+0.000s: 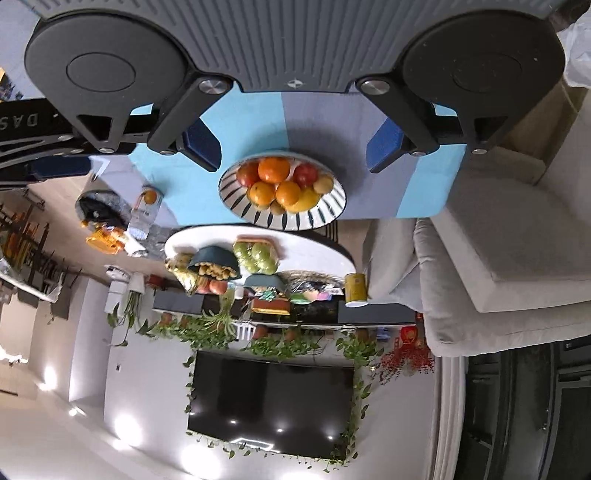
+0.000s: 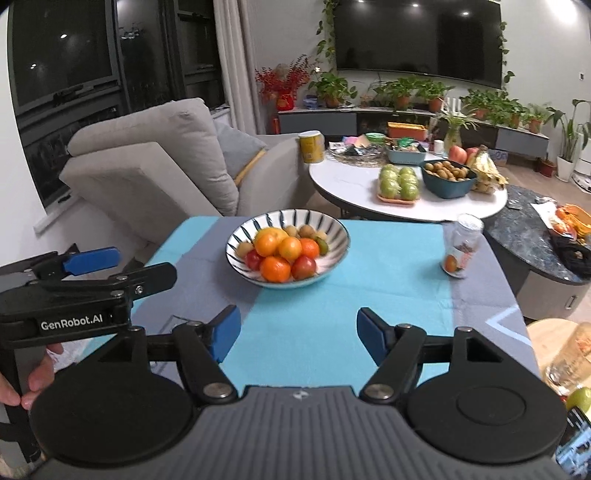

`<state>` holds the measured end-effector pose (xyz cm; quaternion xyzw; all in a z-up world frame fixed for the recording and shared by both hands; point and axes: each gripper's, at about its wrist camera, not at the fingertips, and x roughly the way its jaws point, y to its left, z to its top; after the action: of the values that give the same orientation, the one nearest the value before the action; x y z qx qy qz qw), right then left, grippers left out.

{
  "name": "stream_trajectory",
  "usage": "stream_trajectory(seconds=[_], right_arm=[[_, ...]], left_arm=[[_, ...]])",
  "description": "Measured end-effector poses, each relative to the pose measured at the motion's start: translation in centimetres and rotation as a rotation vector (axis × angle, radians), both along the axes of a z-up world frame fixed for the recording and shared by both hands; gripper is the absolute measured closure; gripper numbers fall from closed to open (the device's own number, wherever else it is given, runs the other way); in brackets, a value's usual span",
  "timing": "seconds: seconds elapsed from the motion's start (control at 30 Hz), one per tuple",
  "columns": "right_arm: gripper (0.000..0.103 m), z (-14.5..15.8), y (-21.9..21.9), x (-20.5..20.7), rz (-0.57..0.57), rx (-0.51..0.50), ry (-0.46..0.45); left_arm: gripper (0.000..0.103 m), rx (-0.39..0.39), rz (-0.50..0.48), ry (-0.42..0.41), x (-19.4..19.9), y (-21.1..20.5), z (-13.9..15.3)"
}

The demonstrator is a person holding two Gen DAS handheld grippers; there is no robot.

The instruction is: Organize fruits

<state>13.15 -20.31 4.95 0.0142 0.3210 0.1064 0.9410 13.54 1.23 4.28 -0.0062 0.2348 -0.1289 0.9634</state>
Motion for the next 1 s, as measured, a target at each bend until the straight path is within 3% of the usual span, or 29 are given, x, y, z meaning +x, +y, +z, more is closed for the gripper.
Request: stream_trajectory(seconds=[0.27,0.4,0.47,0.7,1.0], right_arm=[[0.035,-0.4,-1.4,-2.4,-0.089,-0.015,-0.048],[0.035,-0.8,-1.9,-3.6,-0.126,0.000,-0.077],[0.035,-1.1,-1.9,-4.1,-0.136,-0.013,-0.094],[0.035,-1.7,-1.5,-5.5,-0.182,-0.030,-0.181],[0.035,-2.6,-1.1,-5.0,-0.147,-0.015,-0.126]], left_arm=[[0.018,0.032,0.104,0.081,-1.6,-0.8,-1.4],[0.017,0.003,0.113,0.068,-3.2,-0.8,-1.2],[0.011,-0.006,0.120,0.064,-3.9,-0.7,-1.1],[0.007,0.007,0.111,0.038,-5.5,-0.9,-1.9],[0.000,0.065,0.122,0.036,-6.9,-1.3,-2.9]])
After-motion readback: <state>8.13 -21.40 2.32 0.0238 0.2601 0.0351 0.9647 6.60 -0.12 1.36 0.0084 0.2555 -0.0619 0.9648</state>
